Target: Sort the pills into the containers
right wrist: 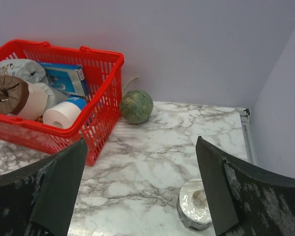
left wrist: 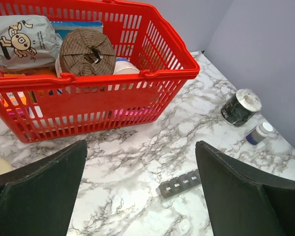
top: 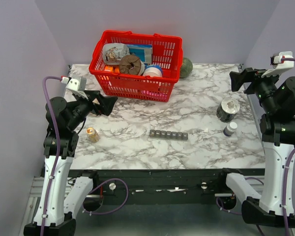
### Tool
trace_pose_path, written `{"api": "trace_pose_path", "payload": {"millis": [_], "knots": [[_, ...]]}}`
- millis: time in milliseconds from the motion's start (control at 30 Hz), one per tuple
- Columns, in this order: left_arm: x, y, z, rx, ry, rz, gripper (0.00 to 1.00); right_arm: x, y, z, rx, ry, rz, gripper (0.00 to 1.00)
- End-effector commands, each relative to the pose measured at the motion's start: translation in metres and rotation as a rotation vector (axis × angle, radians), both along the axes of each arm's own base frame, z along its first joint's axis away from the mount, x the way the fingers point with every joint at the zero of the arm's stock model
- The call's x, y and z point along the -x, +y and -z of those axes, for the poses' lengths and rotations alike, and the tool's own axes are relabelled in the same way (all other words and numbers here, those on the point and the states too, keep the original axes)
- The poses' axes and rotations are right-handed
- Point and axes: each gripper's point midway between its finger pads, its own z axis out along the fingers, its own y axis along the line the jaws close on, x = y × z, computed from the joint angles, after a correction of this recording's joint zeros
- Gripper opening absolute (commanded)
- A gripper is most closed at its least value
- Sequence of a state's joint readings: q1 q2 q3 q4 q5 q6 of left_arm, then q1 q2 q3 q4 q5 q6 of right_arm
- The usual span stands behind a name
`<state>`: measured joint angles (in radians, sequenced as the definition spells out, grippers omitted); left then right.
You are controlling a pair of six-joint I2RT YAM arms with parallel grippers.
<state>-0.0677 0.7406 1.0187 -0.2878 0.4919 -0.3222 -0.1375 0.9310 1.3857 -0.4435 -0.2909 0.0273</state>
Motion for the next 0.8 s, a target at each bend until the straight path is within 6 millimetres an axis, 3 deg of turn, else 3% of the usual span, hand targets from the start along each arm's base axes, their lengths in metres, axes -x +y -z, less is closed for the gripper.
{"api": "trace_pose_path", "payload": {"millis": [0,100,233,433,633,667,767], "knots": [[0.007,-0.001,0.007,-0.016,0.016,0.013,0.99,-0.003,0.01,0.013,-0.033,0.049,-0.055,1.0],[0.007,0.0,0.012,-0.022,0.022,0.004,0.99,0.0,0.027,0.025,0.057,0.052,-0.185,1.0],[0.007,0.001,0.018,-0.023,0.039,0.001,0.99,0.027,0.078,0.049,0.185,0.052,-0.572,1.0],[0.007,-0.001,0.028,-0.021,0.063,0.009,0.99,0.058,0.112,0.088,0.199,0.053,-0.894,1.0],[0.008,-0.007,0.037,-0.002,0.085,0.049,0.99,0.061,0.123,0.131,0.371,0.097,-0.929,1.0],[0.008,-0.009,0.038,0.003,0.088,0.055,0.99,0.056,0.117,0.139,0.389,0.127,-0.888,1.0],[0.008,-0.014,0.042,0.017,0.105,0.091,0.99,0.057,0.128,0.145,0.37,0.145,-0.902,1.0]]}}
